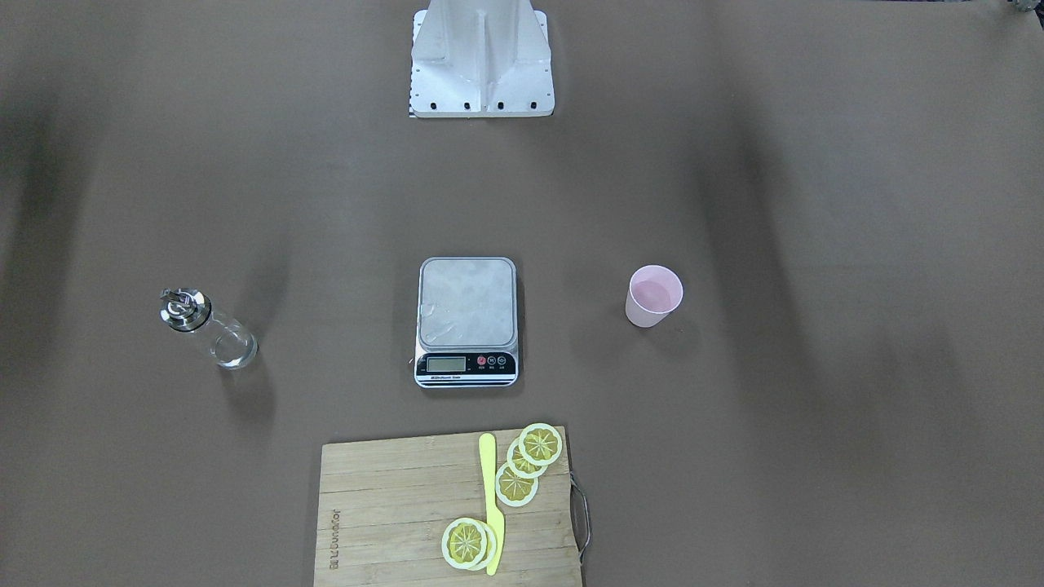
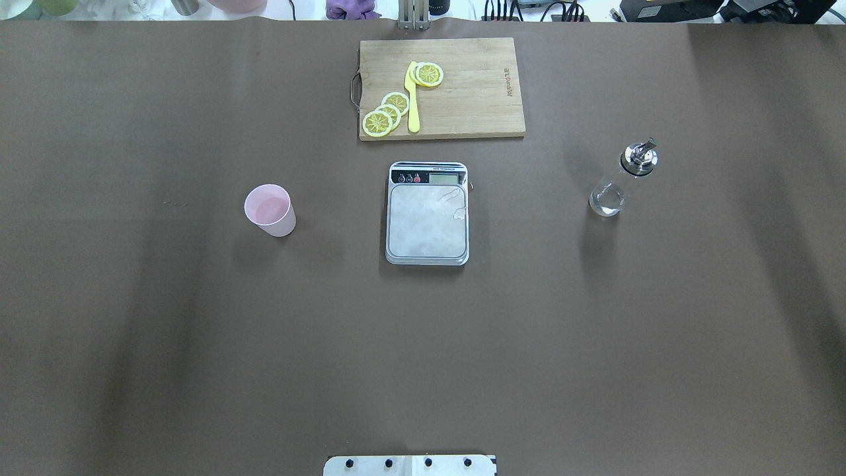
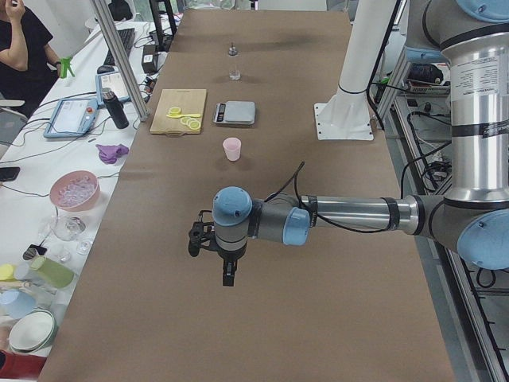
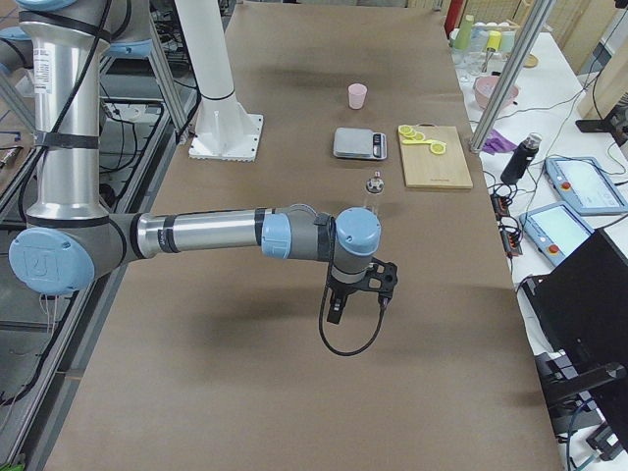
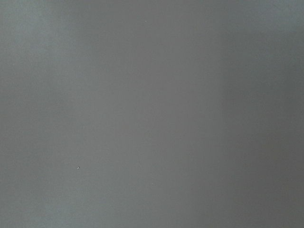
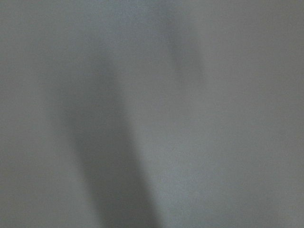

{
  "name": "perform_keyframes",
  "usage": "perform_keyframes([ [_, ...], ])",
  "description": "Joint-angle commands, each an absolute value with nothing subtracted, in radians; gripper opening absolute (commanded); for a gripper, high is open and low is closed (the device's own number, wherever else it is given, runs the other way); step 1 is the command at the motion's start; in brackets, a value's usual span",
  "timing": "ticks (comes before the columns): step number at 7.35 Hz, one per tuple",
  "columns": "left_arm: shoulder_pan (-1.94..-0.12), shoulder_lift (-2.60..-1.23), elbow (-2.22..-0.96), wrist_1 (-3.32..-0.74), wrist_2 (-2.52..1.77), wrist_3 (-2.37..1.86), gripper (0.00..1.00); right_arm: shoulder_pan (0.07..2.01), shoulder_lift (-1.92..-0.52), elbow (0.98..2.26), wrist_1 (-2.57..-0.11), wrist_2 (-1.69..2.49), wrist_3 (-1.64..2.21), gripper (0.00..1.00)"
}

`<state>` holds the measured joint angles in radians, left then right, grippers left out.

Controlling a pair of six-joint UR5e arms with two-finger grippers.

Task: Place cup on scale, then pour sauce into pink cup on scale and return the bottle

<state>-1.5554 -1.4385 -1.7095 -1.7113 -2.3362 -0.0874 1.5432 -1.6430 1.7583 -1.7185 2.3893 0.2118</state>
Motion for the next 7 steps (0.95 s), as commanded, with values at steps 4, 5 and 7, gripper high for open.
perform_keyframes([
  [4, -1.554, -1.439, -1.709, -1.710, -2.336, -0.089, 0.98, 1.543, -1.643, 1.759, -1.713, 2.391, 0.209, 1.00],
  [5, -1.554, -1.439, -1.707, -1.710, -2.336, -0.089, 0.98, 1.543, -1.644, 1.756, -1.715, 2.391, 0.209, 1.00],
  [7, -1.551, -1.448, -1.709, -1.716, -2.336, -0.091, 0.98, 1.542, -1.640, 1.758, -1.713, 2.388, 0.209, 1.00],
])
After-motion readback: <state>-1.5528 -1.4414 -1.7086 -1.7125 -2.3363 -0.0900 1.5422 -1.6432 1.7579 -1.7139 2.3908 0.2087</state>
